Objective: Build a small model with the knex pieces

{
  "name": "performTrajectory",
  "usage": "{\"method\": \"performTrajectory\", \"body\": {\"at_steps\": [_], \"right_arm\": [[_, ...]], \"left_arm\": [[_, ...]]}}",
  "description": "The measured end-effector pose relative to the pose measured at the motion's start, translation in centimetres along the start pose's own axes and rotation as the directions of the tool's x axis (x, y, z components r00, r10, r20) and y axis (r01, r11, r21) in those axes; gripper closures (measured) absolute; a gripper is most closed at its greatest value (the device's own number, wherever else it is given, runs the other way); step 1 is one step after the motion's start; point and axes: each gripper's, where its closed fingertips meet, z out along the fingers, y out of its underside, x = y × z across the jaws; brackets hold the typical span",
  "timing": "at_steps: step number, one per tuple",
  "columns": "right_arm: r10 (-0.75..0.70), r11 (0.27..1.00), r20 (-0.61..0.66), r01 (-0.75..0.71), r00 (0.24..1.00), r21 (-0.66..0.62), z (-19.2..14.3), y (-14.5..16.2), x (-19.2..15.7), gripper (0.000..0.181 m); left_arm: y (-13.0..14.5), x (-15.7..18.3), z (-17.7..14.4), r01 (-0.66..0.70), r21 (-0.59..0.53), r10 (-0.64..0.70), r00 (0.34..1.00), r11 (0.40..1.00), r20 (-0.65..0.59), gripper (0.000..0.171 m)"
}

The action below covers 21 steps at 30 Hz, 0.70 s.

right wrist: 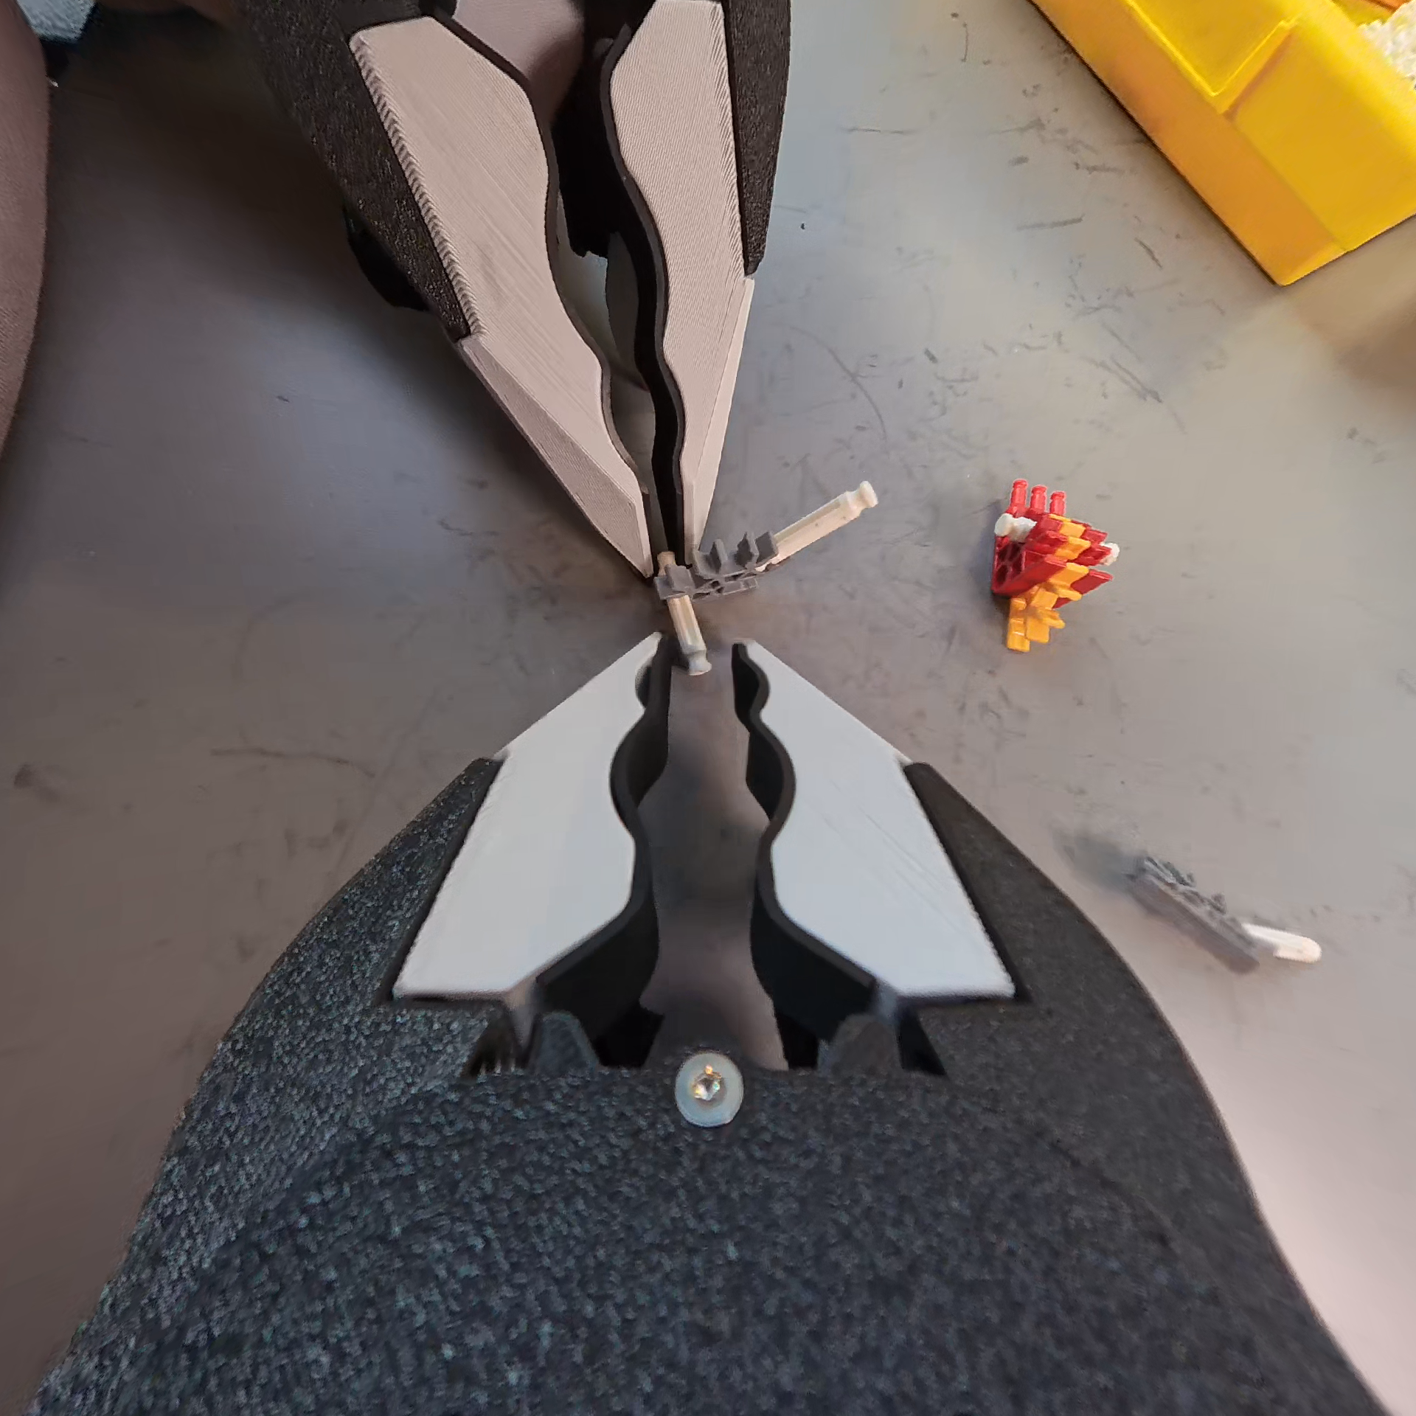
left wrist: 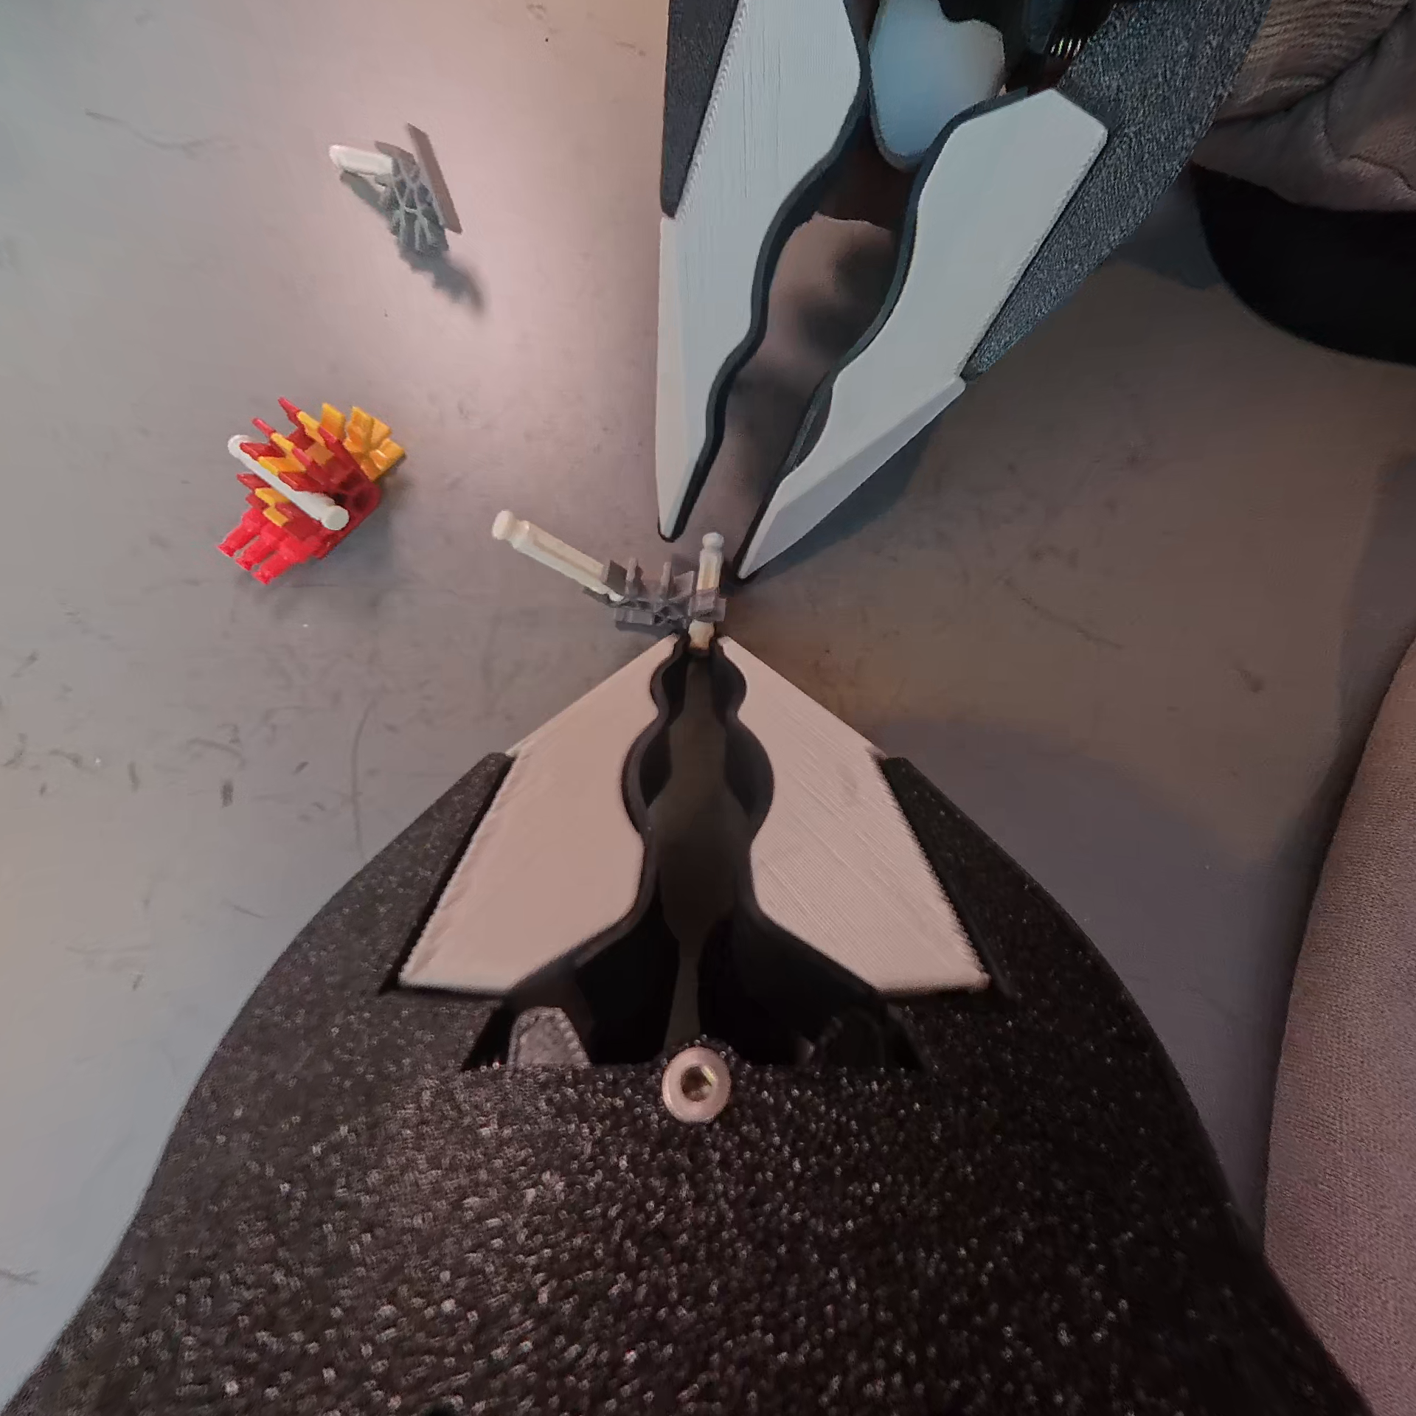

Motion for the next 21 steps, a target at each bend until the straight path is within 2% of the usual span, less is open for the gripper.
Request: {"method": "performTrajectory", "body": {"at_steps": [5, 10, 13, 17, 21], "right_arm": [[0.178, 0.977, -0.053, -0.169, 0.983, 0.133, -3.3, -0.8, 3.4, 0.156], [0.333, 0.943, -0.277, -0.321, 0.901, 0.091, -6.6, 3.3, 9.3, 0.152], [0.454, 0.887, -0.301, -0.459, 0.838, 0.061, -6.3, 5.6, 10.6, 0.141], [0.473, 0.858, -0.358, -0.513, 0.805, -0.021, -5.0, 6.9, 11.3, 0.135], [0.473, 0.845, -0.379, -0.532, 0.795, -0.061, -4.8, 7.1, 11.8, 0.155]], "left_arm": [[0.0, 0.0, -0.1, 0.002, -0.004, -0.002, 0.999, 1.000, -0.049, 0.165], [0.2, 0.1, -0.7, 0.031, -0.013, -0.032, 0.993, 0.999, -0.110, 0.153], [0.2, -0.2, -1.2, 0.022, -0.010, -0.023, 0.993, 1.000, -0.115, 0.151], [-0.4, -0.5, -1.7, 0.008, 0.004, -0.007, 0.992, 1.000, -0.123, 0.151], [-1.5, -2.5, -2.6, -0.069, 0.014, 0.069, 0.996, 0.998, -0.059, 0.151]]}}
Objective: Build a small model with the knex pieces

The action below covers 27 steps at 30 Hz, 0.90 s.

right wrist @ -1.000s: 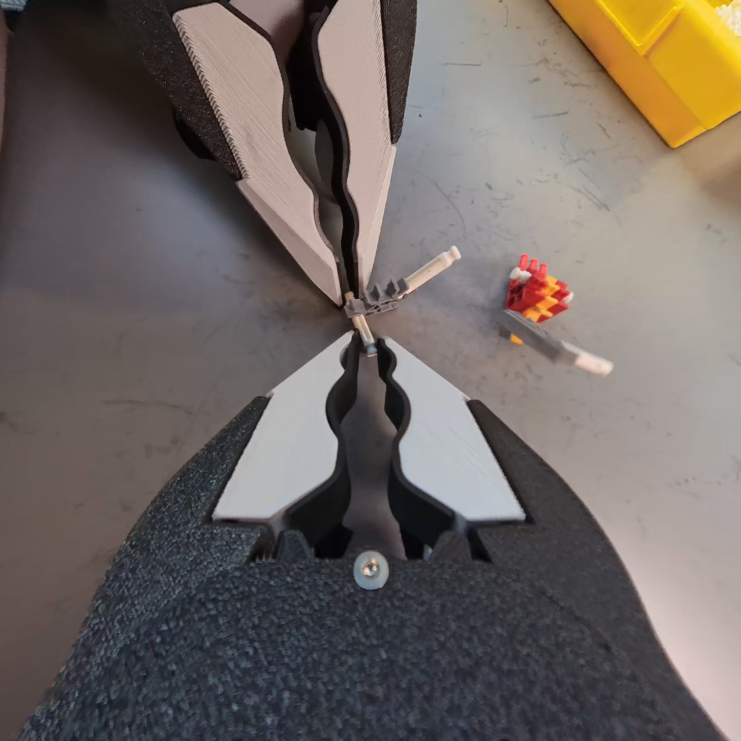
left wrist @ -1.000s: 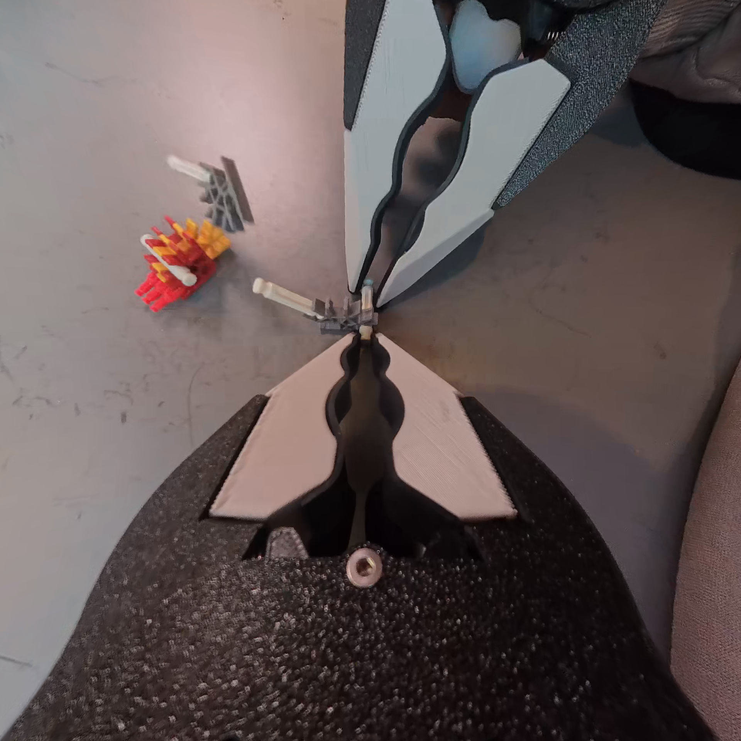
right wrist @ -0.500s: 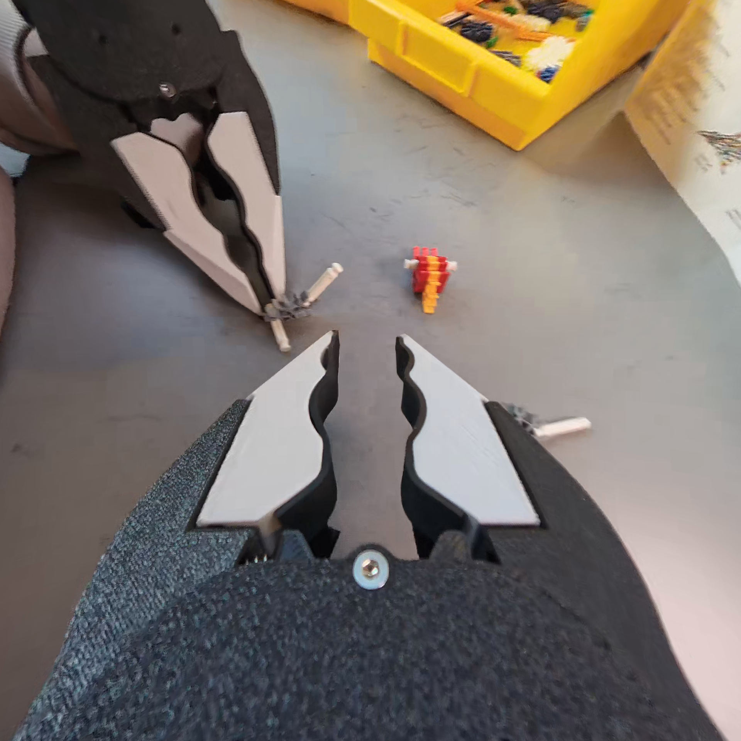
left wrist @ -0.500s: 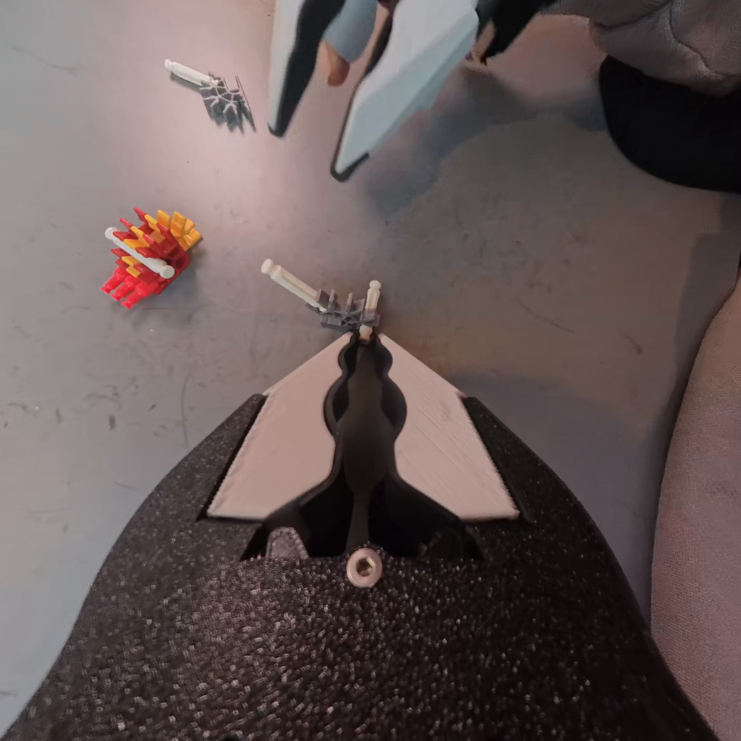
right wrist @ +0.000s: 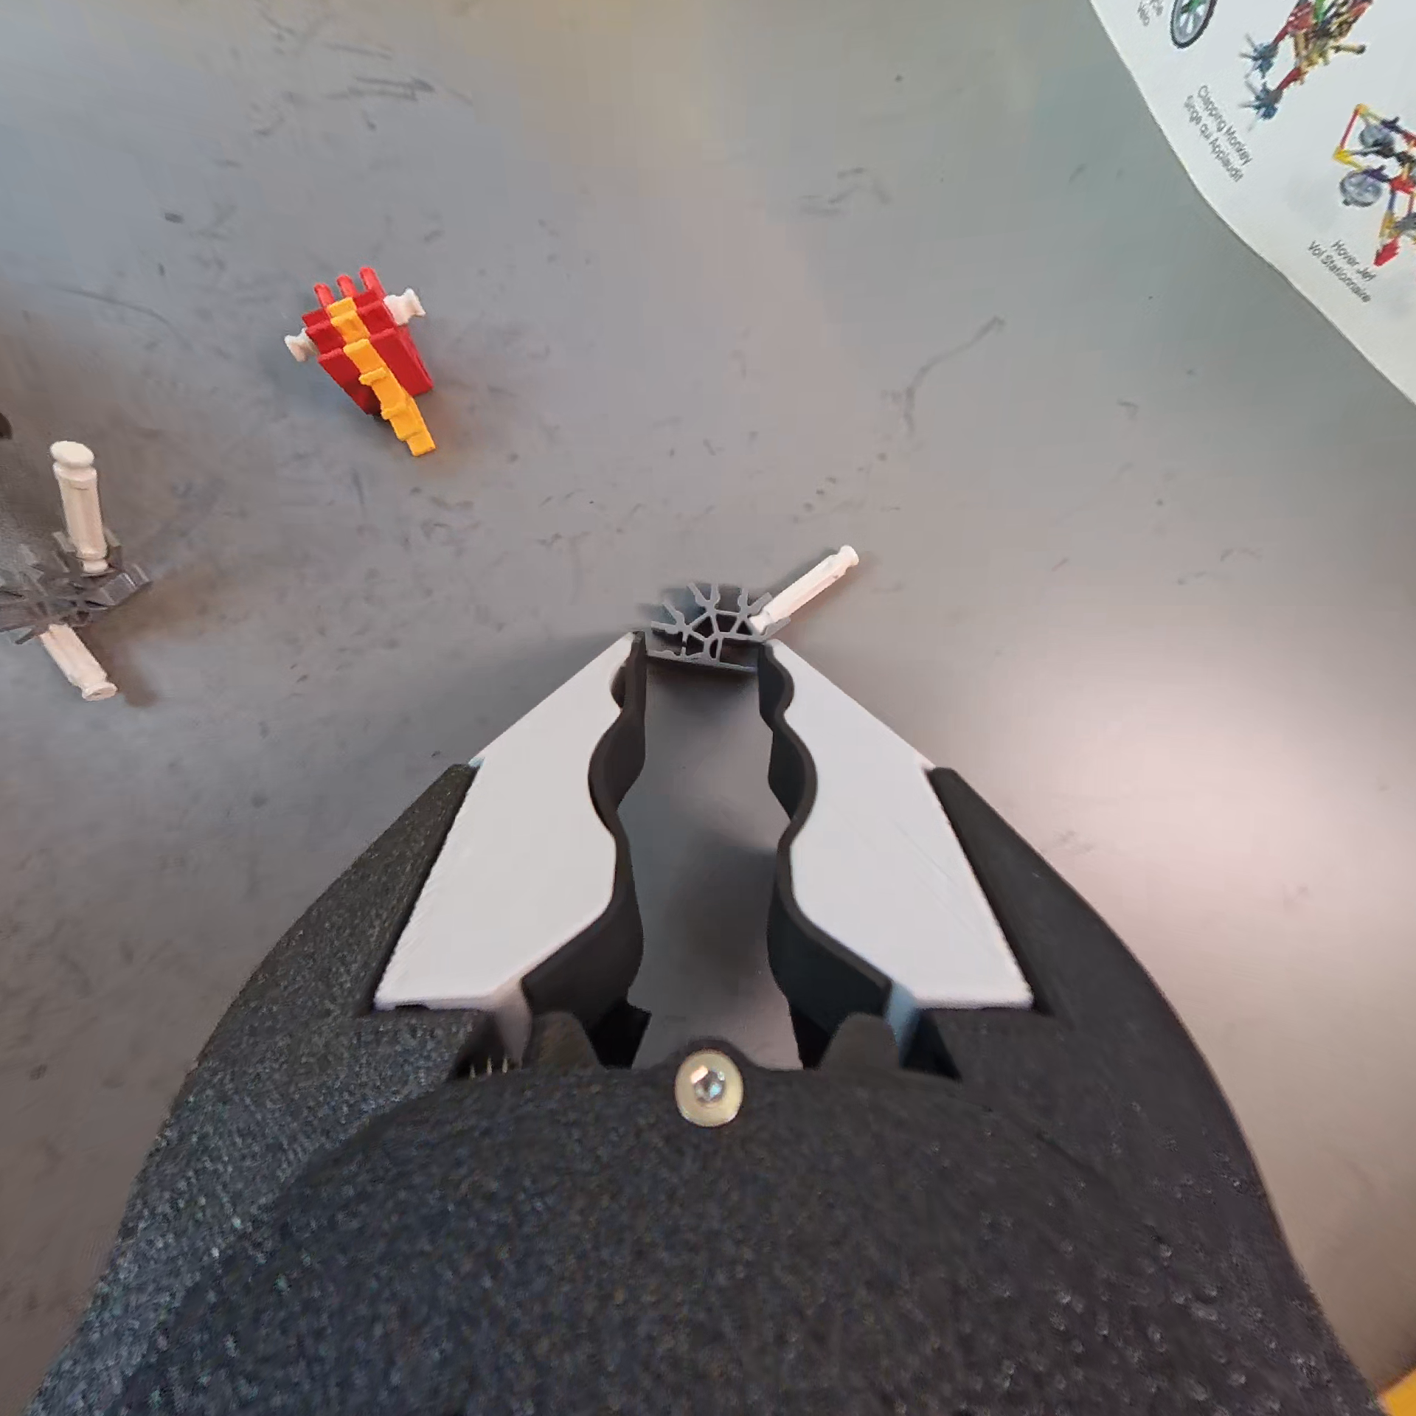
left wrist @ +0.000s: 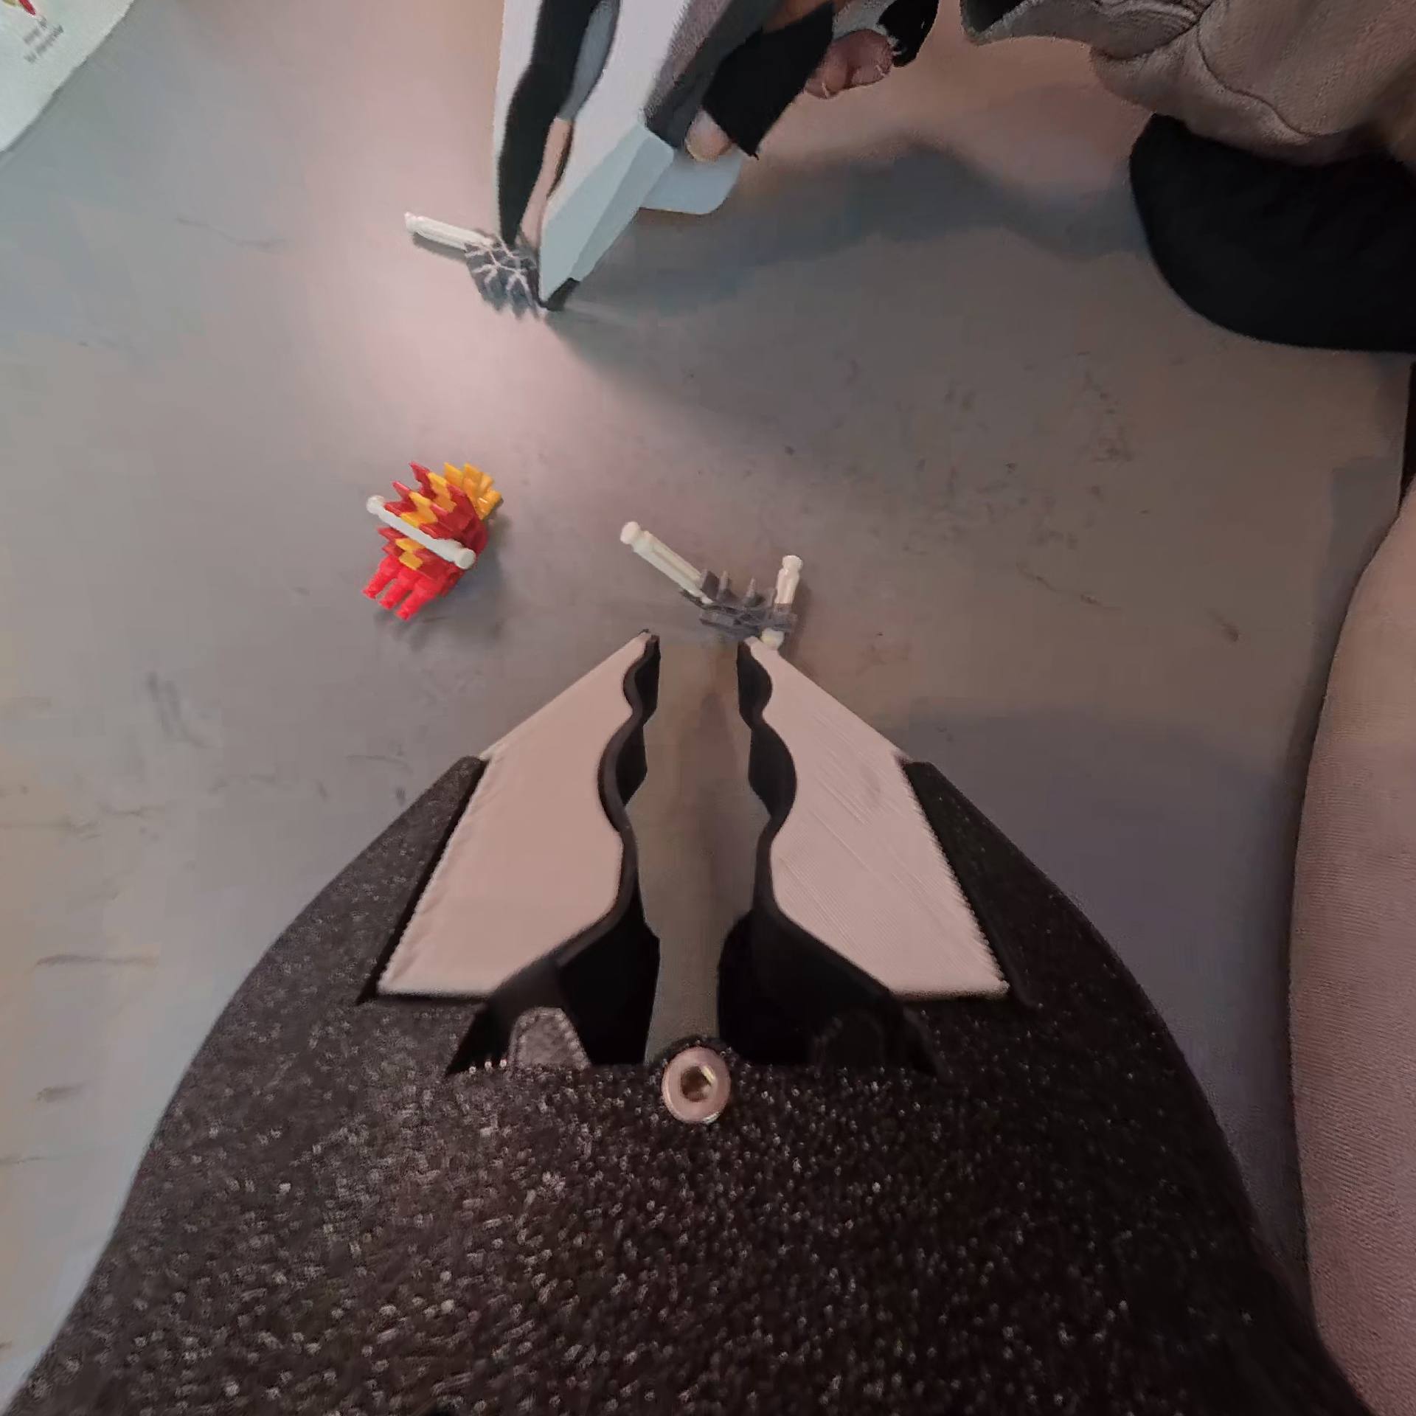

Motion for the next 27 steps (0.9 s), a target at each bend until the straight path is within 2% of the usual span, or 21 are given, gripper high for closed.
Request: {"method": "performTrajectory", "body": {"at_steps": [3, 5, 7, 9, 11, 13, 15, 17, 20, 23, 27], "right_arm": [[-0.054, 0.998, 0.007, 0.054, 0.998, 0.024, -0.2, -0.1, -0.4, 0.156], [-0.117, 0.983, 0.052, 0.108, 0.992, 0.147, -1.2, -1.4, -2.0, 0.156], [-0.239, 0.928, 0.089, 0.201, 0.967, 0.314, -3.4, -3.2, -4.8, 0.155], [-0.345, 0.836, 0.098, 0.258, 0.933, 0.485, -5.9, -5.2, -7.9, 0.155], [-0.391, 0.765, 0.114, 0.254, 0.913, 0.592, -7.7, -6.3, -10.6, 0.155], [-0.429, 0.728, 0.094, 0.283, 0.898, 0.624, -8.3, -6.5, -11.8, 0.155], [-0.450, 0.720, 0.104, 0.291, 0.887, 0.630, -8.4, -6.3, -12.5, 0.155], [-0.455, 0.728, 0.127, 0.286, 0.881, 0.623, -8.0, -5.9, -12.6, 0.155], [-0.453, 0.770, 0.156, 0.297, 0.878, 0.564, -6.5, -4.8, -12.6, 0.155], [-0.444, 0.837, 0.163, 0.342, 0.881, 0.428, -3.9, -3.0, -12.2, 0.155], [-0.450, 0.875, 0.191, 0.387, 0.873, 0.293, -1.9, -1.2, -12.4, 0.145]], "left_arm": [[-2.0, -1.9, -0.8, 0.016, 0.056, -0.016, 1.000, 0.998, -0.006, 0.151], [-3.9, -2.7, -1.1, 0.064, 0.122, -0.056, 0.997, 0.990, -0.061, 0.151], [-5.6, -3.0, -1.0, 0.151, 0.175, -0.121, 0.978, 0.973, -0.169, 0.147], [-7.6, -2.3, -0.9, 0.273, 0.225, -0.182, 0.916, 0.935, -0.357, 0.141], [-9.8, -1.5, -1.5, 0.403, 0.282, -0.198, 0.812, 0.871, -0.548, 0.141], [-11.2, -1.2, -2.1, 0.499, 0.286, -0.200, 0.714, 0.818, -0.671, 0.145], [-11.6, -0.9, -2.3, 0.516, 0.291, -0.174, 0.676, 0.806, -0.716, 0.156], [-10.9, -0.8, -1.4, 0.476, 0.270, -0.182, 0.707, 0.837, -0.684, 0.164], [-9.6, -0.9, -0.2, 0.390, 0.249, -0.174, 0.781, 0.887, -0.600, 0.165], [-7.4, -1.0, 1.8, 0.275, 0.151, -0.173, 0.860, 0.949, -0.480, 0.165], [-5.4, -0.9, 3.4, 0.178, 0.043, -0.151, 0.921, 0.983, -0.359, 0.166]]}}
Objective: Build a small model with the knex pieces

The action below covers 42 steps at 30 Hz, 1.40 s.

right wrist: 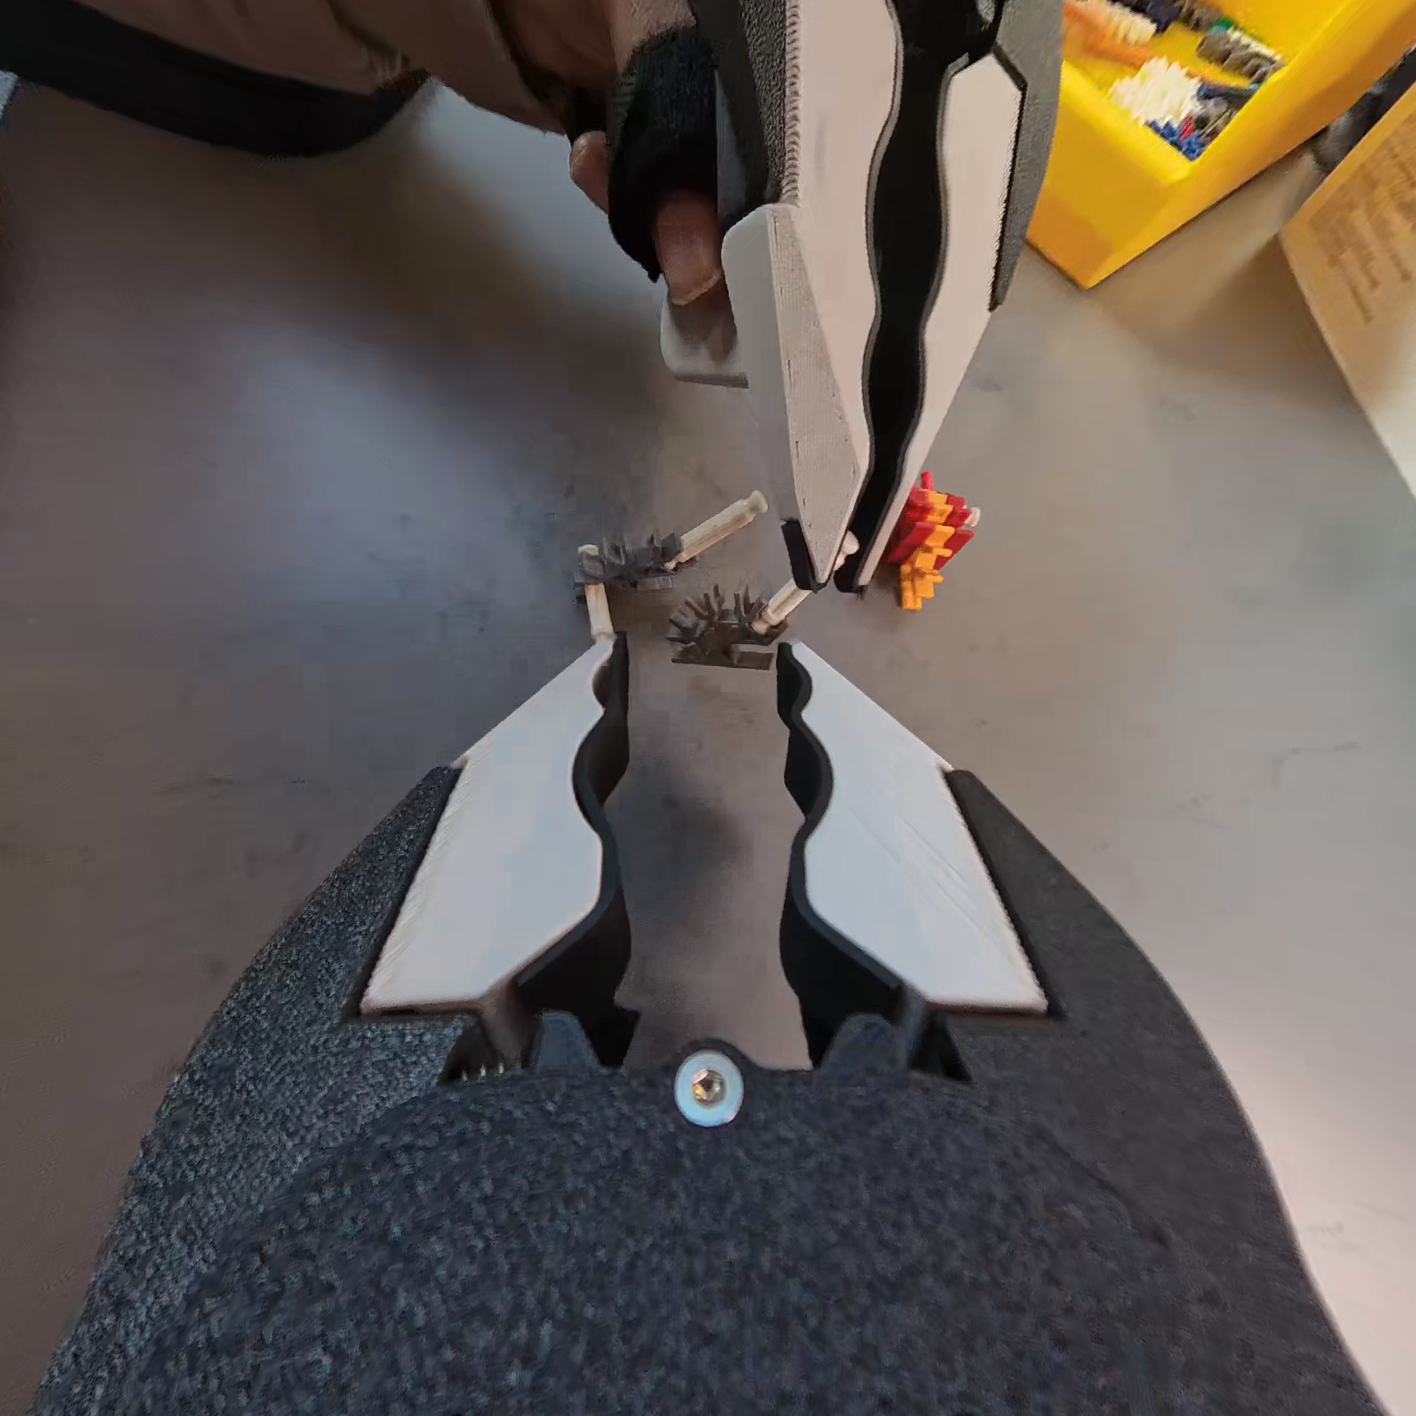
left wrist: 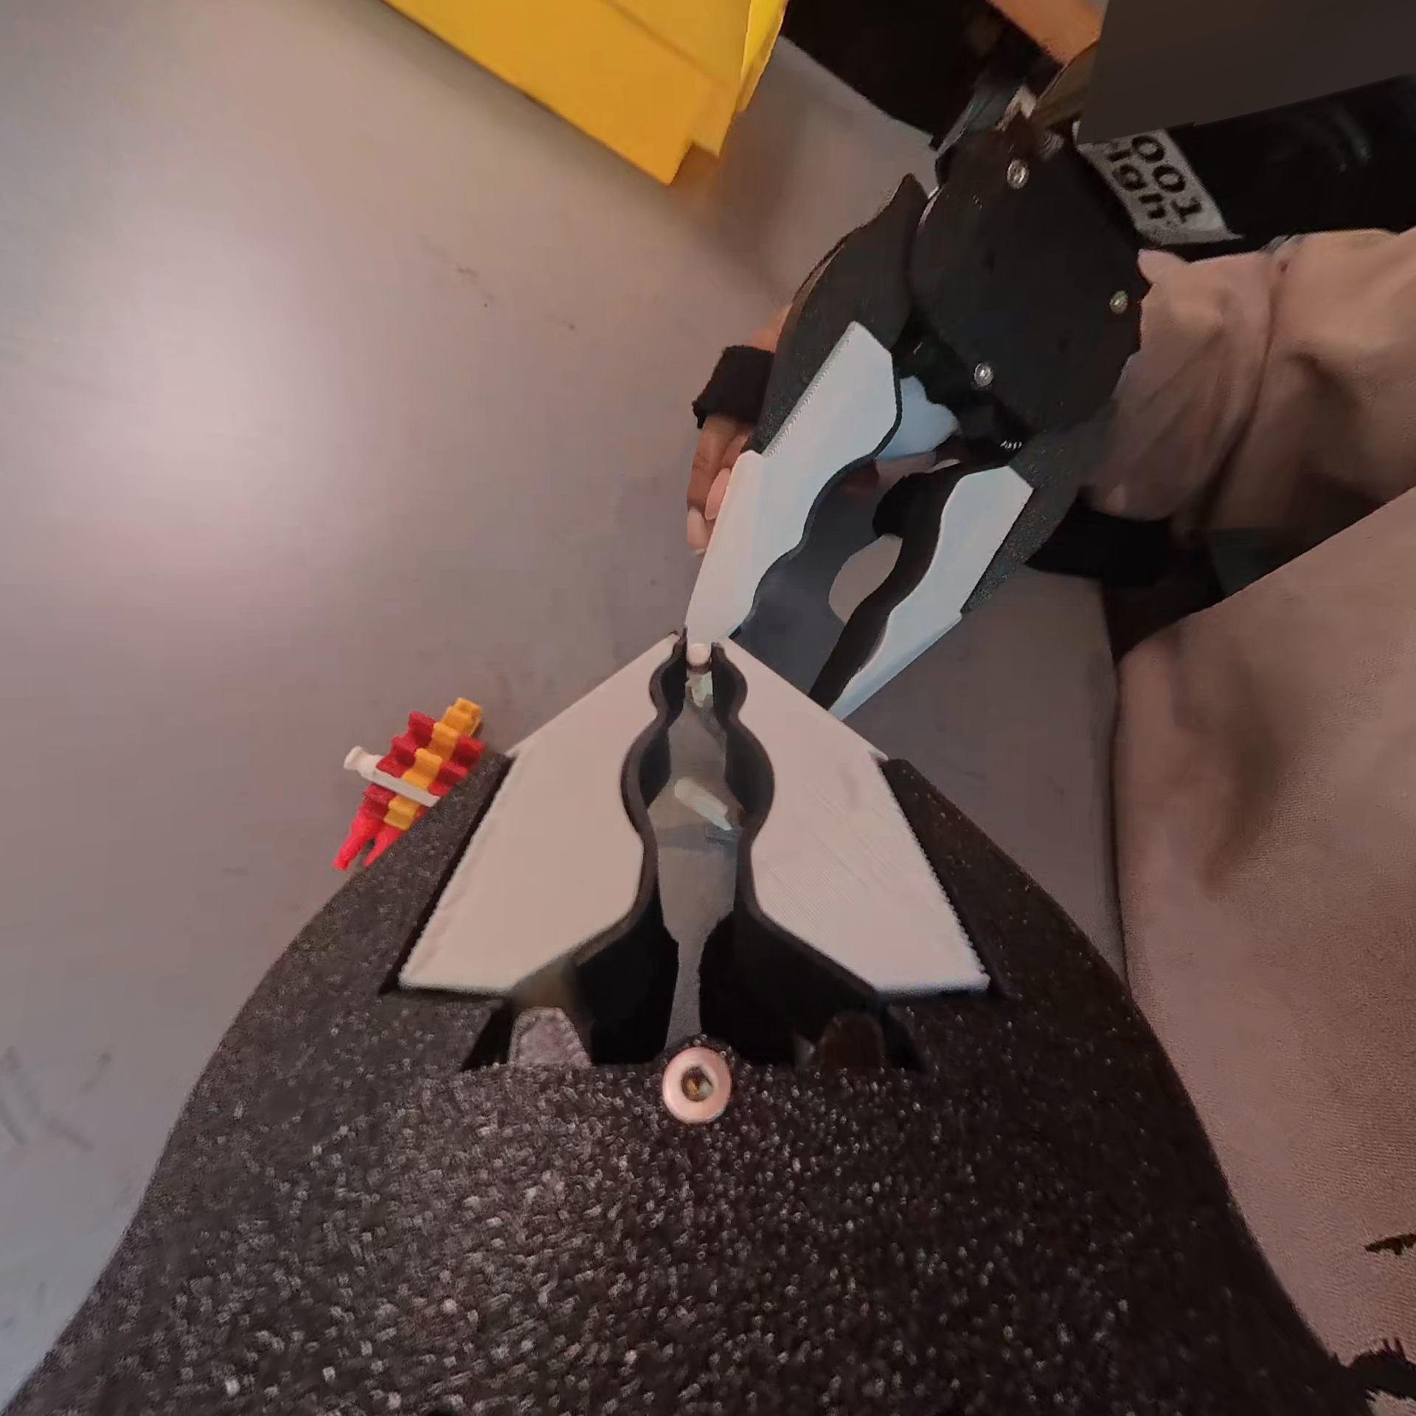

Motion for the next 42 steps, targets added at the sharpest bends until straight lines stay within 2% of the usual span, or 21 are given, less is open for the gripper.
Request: {"method": "performTrajectory", "body": {"at_steps": [8, 11, 16, 23, 33, 36, 42], "right_arm": [[0.064, 0.996, 0.076, -0.059, 0.995, -0.059, 0.6, 0.3, -1.3, 0.134], [0.001, 0.996, 0.042, 0.002, 0.999, -0.088, 0.8, 0.5, -1.2, 0.150], [-0.086, 0.994, 0.090, 0.091, 0.992, -0.054, 0.8, -0.1, -2.8, 0.166], [-0.081, 0.993, 0.092, 0.089, 0.992, -0.084, 1.3, 0.5, -2.9, 0.171], [-0.070, 0.994, 0.104, 0.079, 0.992, -0.081, 1.4, 0.6, -3.0, 0.178], [-0.070, 0.994, 0.105, 0.079, 0.992, -0.081, 1.4, 0.6, -3.0, 0.177], [-0.060, 0.994, 0.097, 0.068, 0.993, -0.081, 1.3, 0.5, -2.9, 0.177]], "left_arm": [[0.9, -0.8, 0.1, 0.102, -0.050, -0.099, 0.993, 0.994, 0.063, 0.166], [1.1, -0.9, 0.2, 0.133, -0.048, -0.129, 0.989, 0.990, 0.065, 0.166], [1.2, -1.0, 0.3, 0.196, -0.020, -0.195, 0.980, 0.980, 0.028, 0.166], [1.5, -0.8, 0.4, 0.229, -0.009, -0.229, 0.973, 0.973, -0.005, 0.165], [1.9, 0.0, 0.0, 0.248, -0.033, -0.250, 0.961, 0.968, -0.120, 0.158], [2.1, -0.1, 0.1, 0.233, -0.043, -0.237, 0.965, 0.971, -0.110, 0.165], [2.0, -0.2, 0.2, 0.213, -0.022, -0.214, 0.974, 0.977, -0.073, 0.166]]}}
